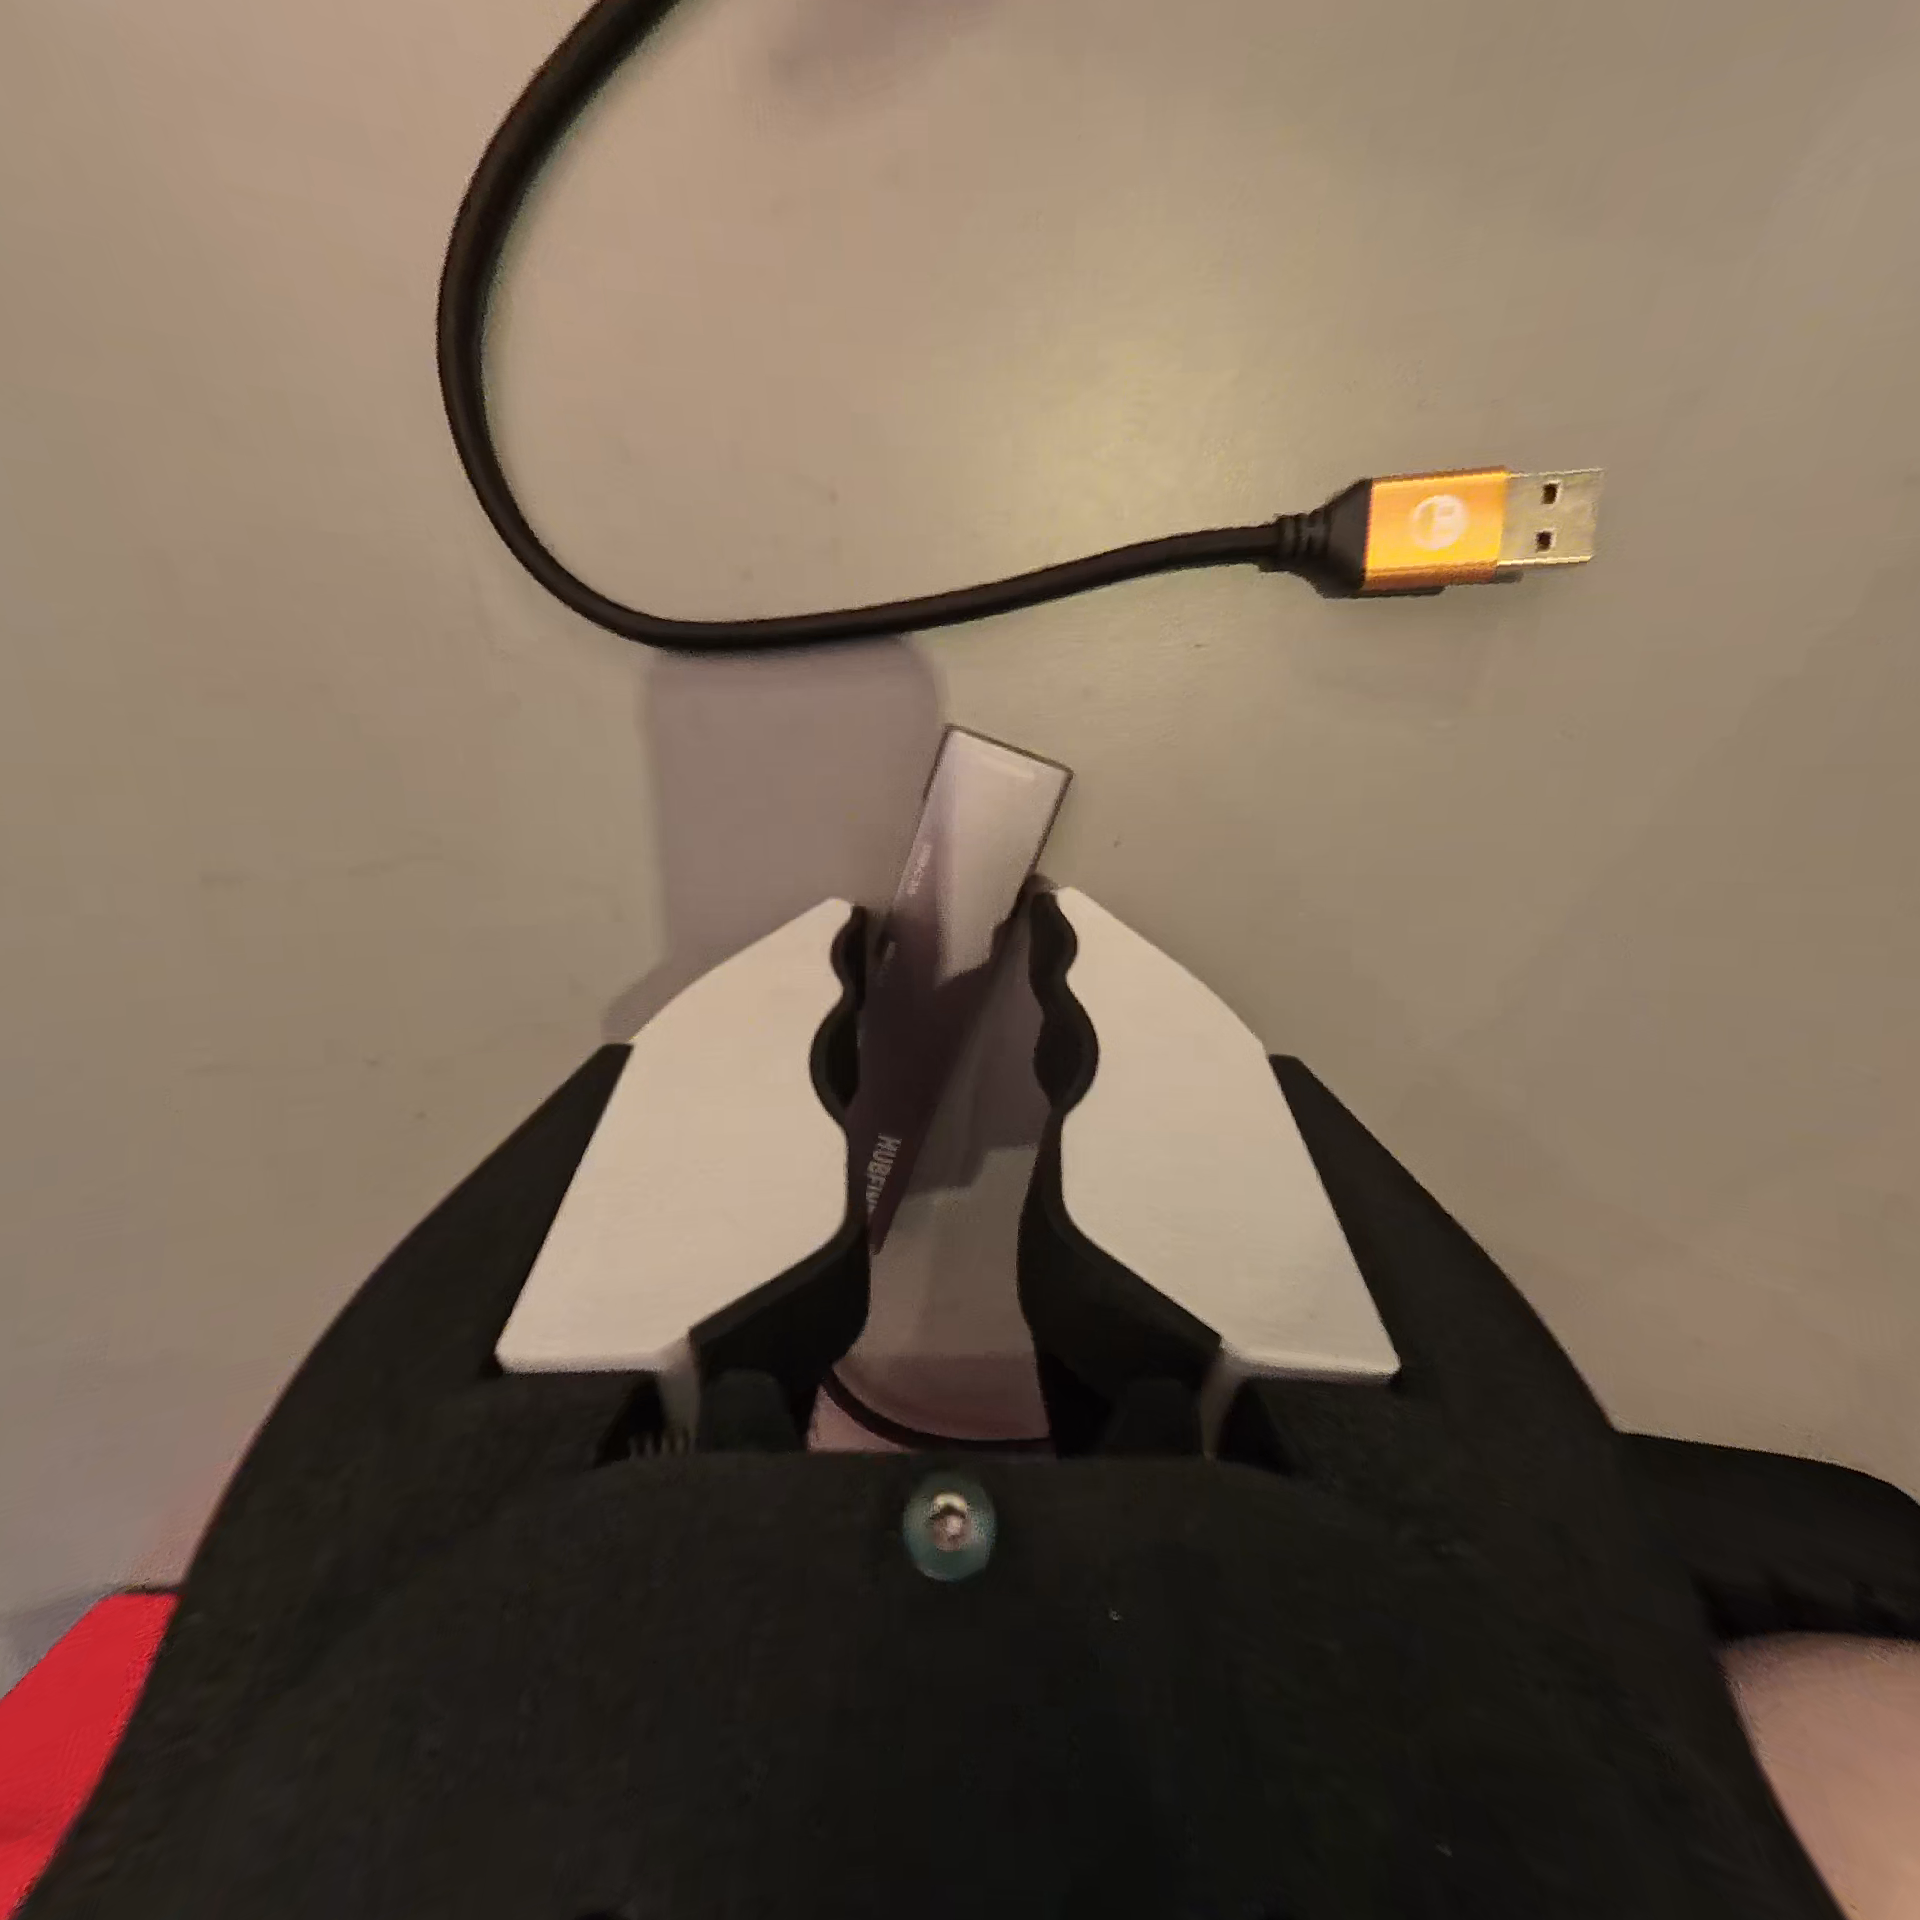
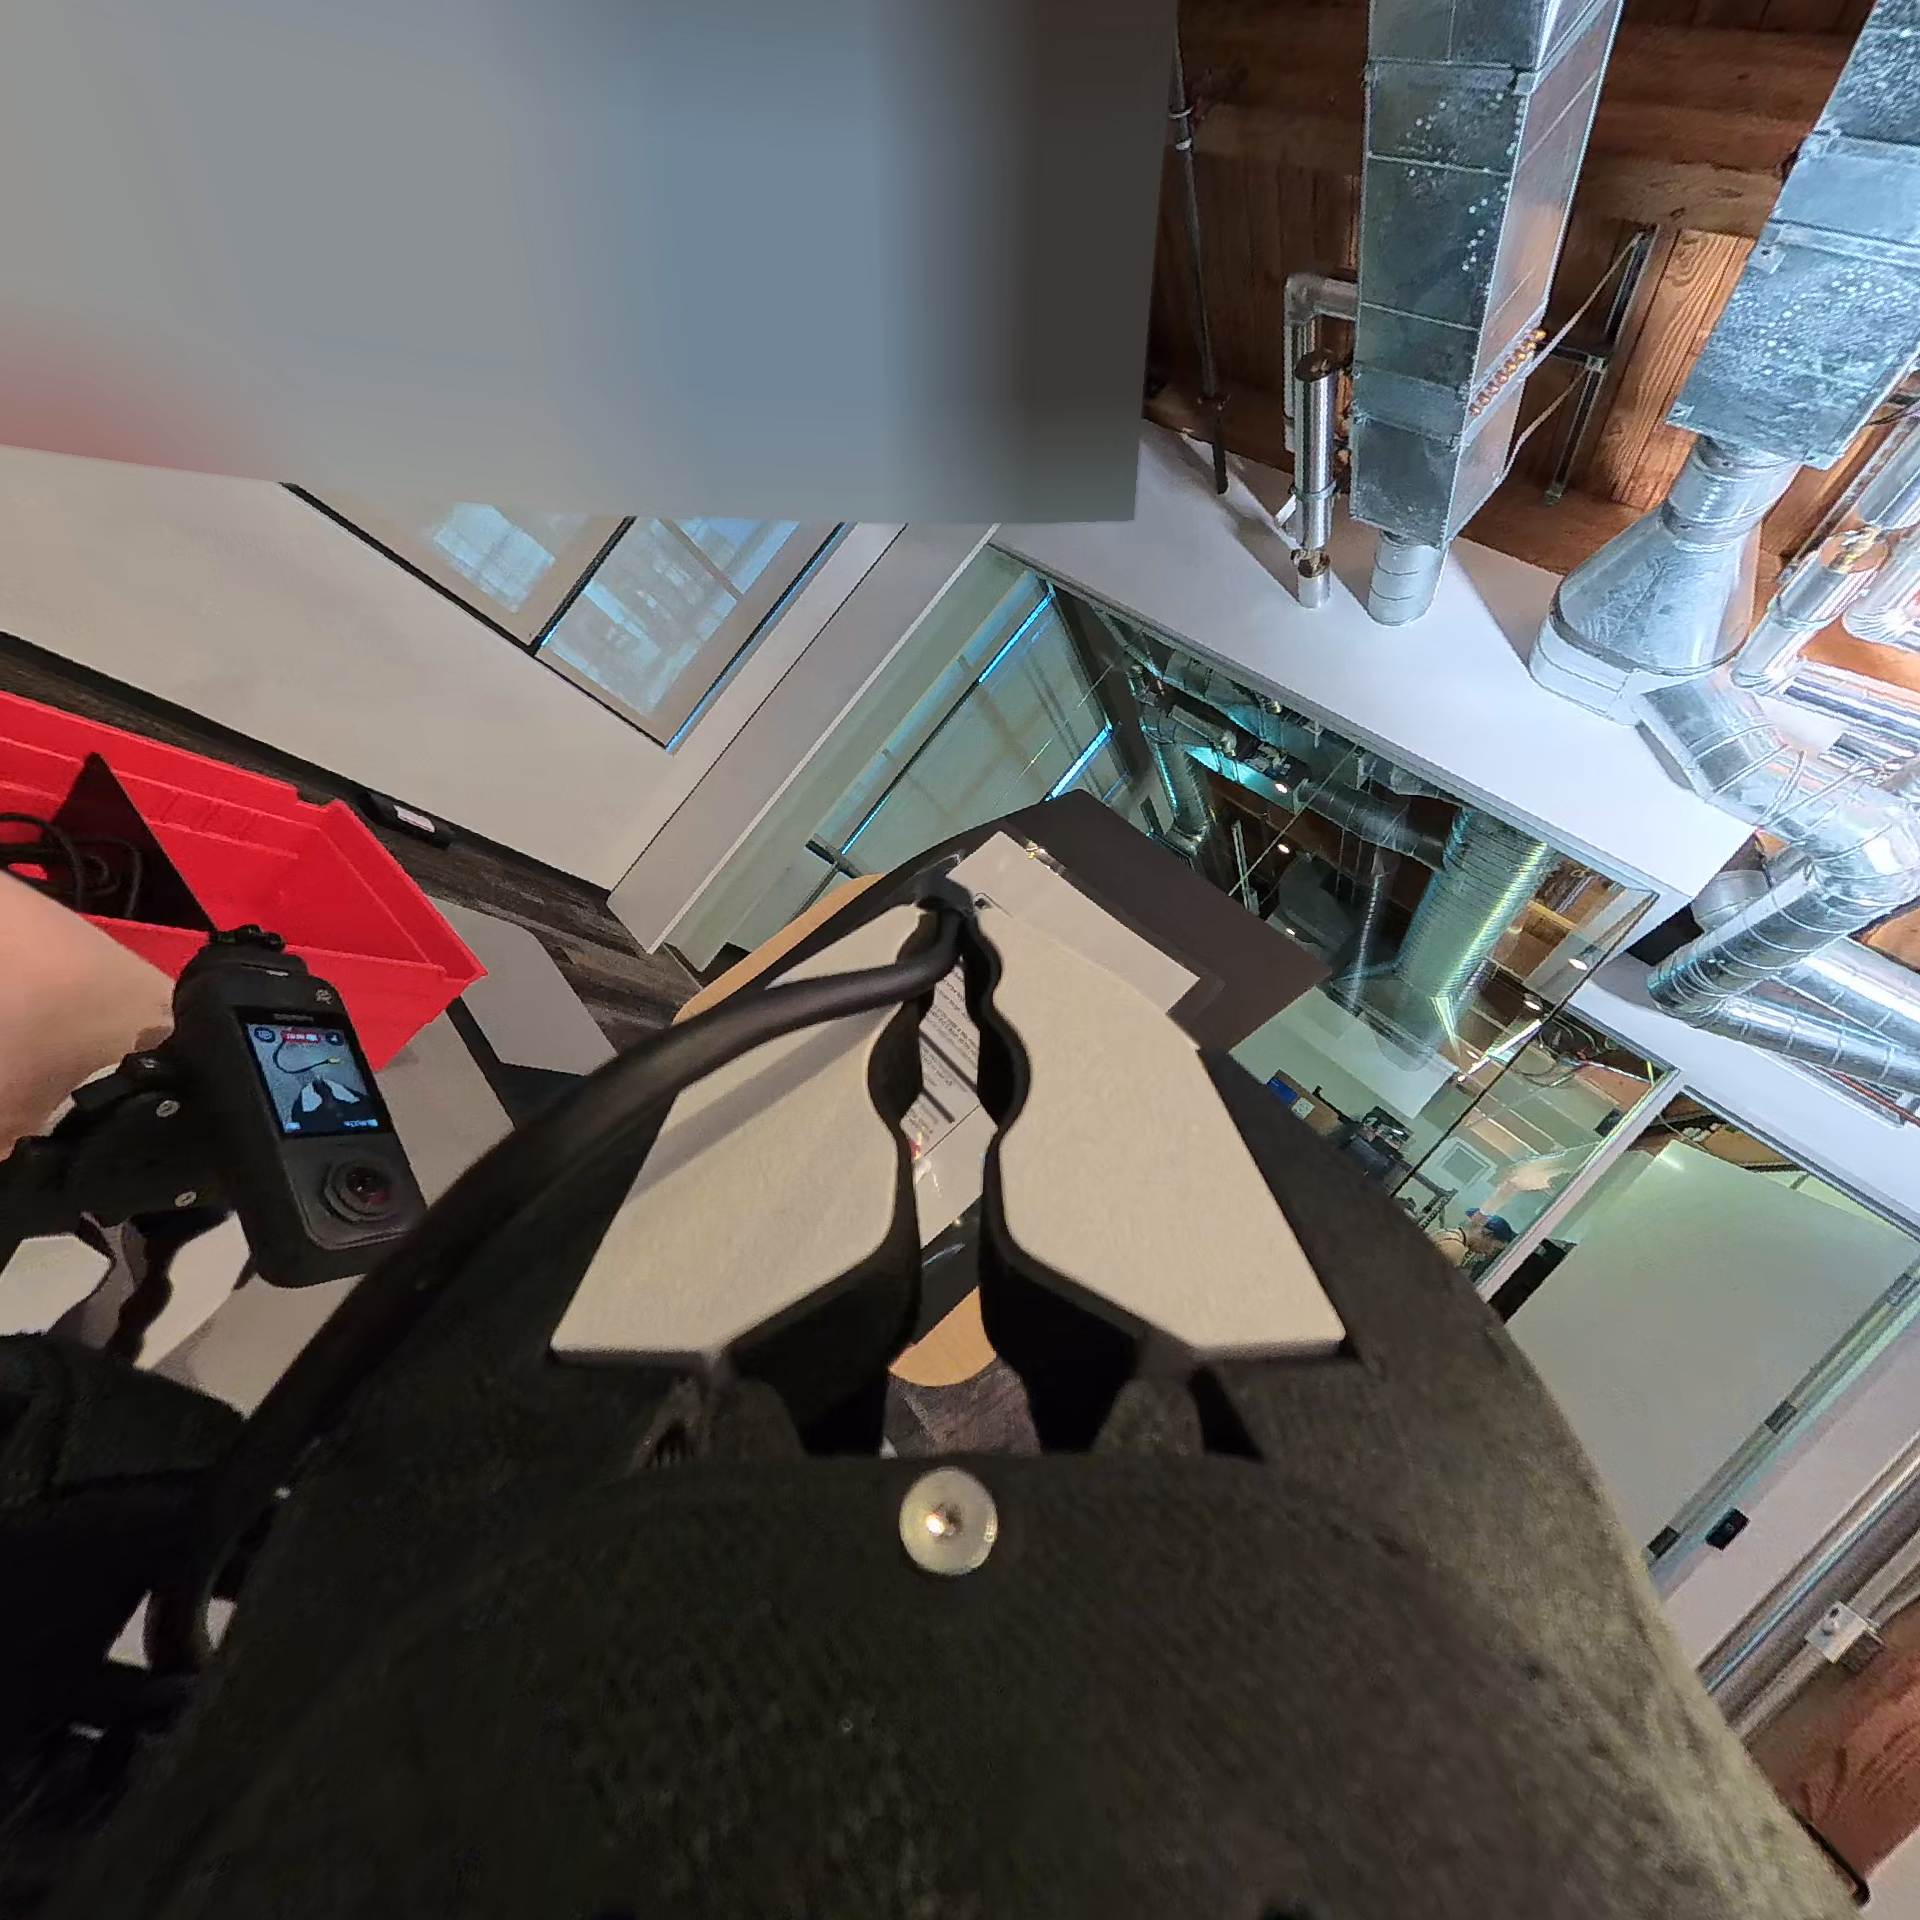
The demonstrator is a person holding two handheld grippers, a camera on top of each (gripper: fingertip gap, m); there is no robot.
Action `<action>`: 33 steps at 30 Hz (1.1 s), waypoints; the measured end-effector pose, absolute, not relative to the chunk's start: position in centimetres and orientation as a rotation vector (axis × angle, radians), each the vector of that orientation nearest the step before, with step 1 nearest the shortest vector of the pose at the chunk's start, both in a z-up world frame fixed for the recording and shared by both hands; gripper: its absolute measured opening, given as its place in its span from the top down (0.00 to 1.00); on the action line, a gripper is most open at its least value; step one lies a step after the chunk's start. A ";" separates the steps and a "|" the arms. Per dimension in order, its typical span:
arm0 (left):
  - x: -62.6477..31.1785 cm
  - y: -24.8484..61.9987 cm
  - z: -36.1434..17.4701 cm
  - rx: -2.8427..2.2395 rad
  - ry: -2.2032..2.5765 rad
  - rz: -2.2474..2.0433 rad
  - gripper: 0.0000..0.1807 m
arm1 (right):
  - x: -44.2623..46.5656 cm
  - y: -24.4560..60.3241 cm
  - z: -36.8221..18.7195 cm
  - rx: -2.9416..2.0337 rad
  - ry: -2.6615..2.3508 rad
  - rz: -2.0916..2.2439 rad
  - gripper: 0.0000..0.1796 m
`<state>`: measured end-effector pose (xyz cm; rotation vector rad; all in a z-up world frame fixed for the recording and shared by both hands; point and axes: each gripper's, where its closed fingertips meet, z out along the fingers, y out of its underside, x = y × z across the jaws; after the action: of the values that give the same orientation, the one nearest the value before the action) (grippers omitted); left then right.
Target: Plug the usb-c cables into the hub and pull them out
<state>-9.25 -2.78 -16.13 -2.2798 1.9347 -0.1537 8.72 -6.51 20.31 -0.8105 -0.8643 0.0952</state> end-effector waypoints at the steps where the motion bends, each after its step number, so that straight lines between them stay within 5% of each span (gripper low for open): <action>1: -9.1 -2.8 -16.1 -2.260 1.944 -0.160 0.86 | 8.6 -6.4 20.2 -0.814 -0.869 0.097 0.97; 8: -8.8 -2.5 -15.0 -2.152 2.007 -0.057 0.87 | 8.0 -5.5 19.1 -0.865 -0.911 0.093 0.97; 18: -4.8 -2.9 -5.1 -1.734 1.707 -0.542 0.87 | 7.4 -4.5 14.8 -1.064 -1.130 0.107 0.97; 33: -1.7 -3.9 -1.5 -1.352 1.543 -0.796 0.88 | 2.1 -6.5 6.4 -1.199 -1.641 0.170 0.97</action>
<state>-1.66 -3.85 -1.49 -1.3520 1.5433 -0.7957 2.06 -6.48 6.43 -1.1992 -1.6409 0.1701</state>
